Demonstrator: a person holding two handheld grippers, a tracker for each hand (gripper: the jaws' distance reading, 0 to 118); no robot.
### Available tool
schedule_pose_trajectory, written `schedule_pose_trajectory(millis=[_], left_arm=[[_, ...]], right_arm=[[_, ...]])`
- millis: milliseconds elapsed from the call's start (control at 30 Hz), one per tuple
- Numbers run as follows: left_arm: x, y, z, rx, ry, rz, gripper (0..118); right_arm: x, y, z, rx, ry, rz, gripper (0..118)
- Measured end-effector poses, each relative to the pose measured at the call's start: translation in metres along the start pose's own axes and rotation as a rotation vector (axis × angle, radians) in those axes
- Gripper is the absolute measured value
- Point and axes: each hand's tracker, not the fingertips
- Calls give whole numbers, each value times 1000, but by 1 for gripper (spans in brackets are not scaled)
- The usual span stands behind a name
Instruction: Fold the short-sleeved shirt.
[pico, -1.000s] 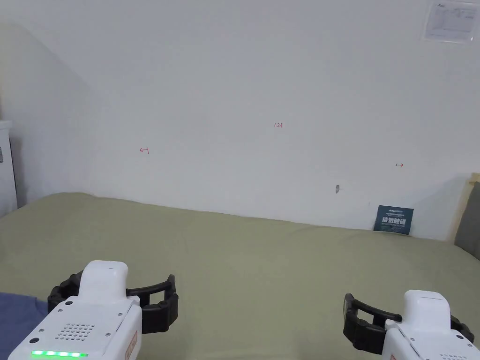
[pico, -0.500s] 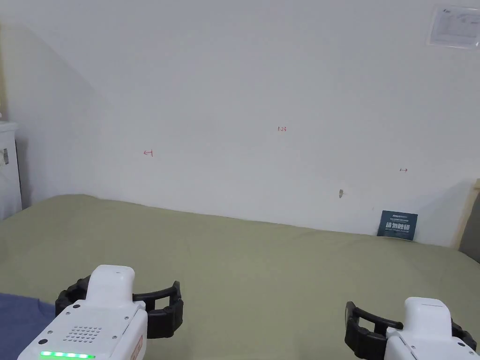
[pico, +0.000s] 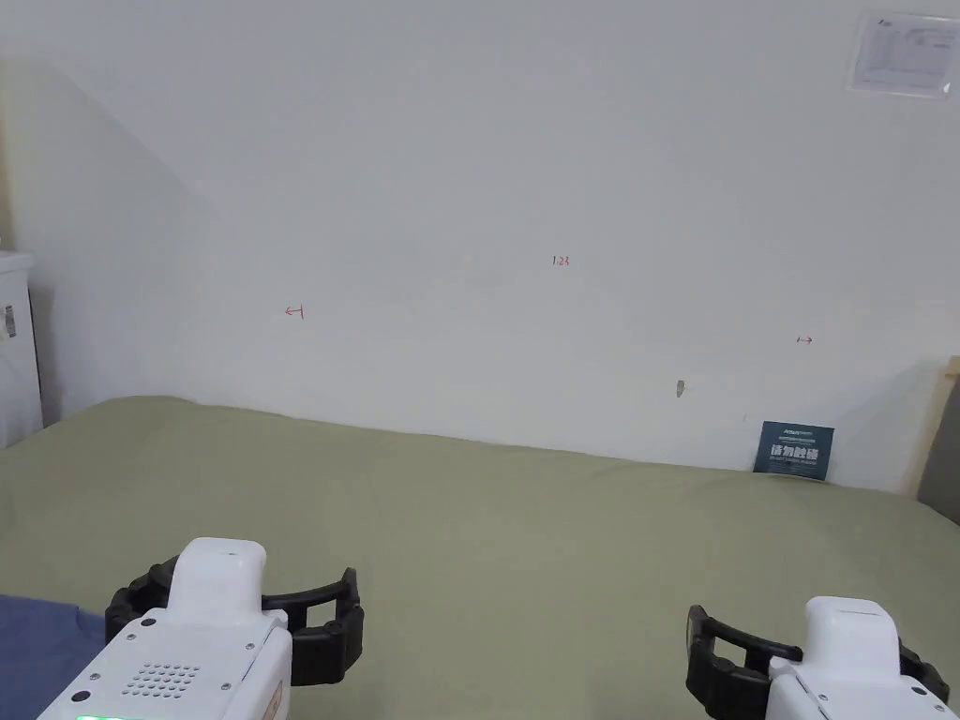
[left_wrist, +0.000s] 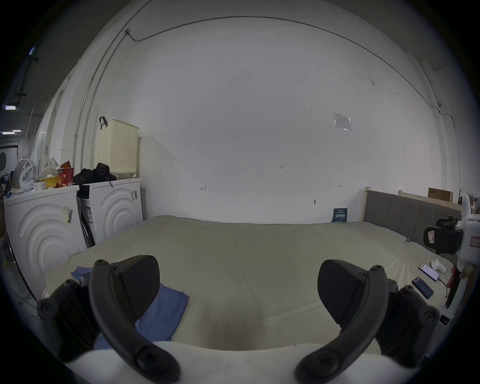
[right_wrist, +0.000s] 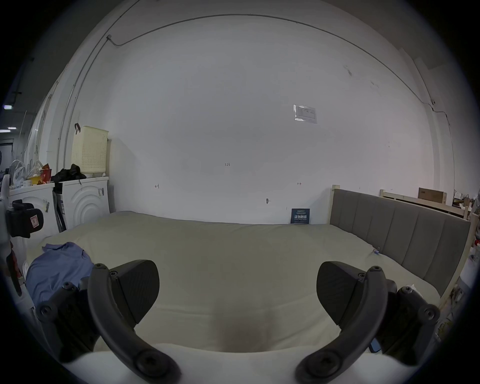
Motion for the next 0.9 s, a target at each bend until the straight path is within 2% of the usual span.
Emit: schedule_pose_trajectory(millis=[400, 900], left_arm=[[-5, 9, -2, 13, 5, 42, 118], [-5, 13, -4, 15, 8, 28, 118]], right_arm=[[0, 7, -1, 18, -6, 0, 118], [0, 12, 0, 31, -13, -2, 118]])
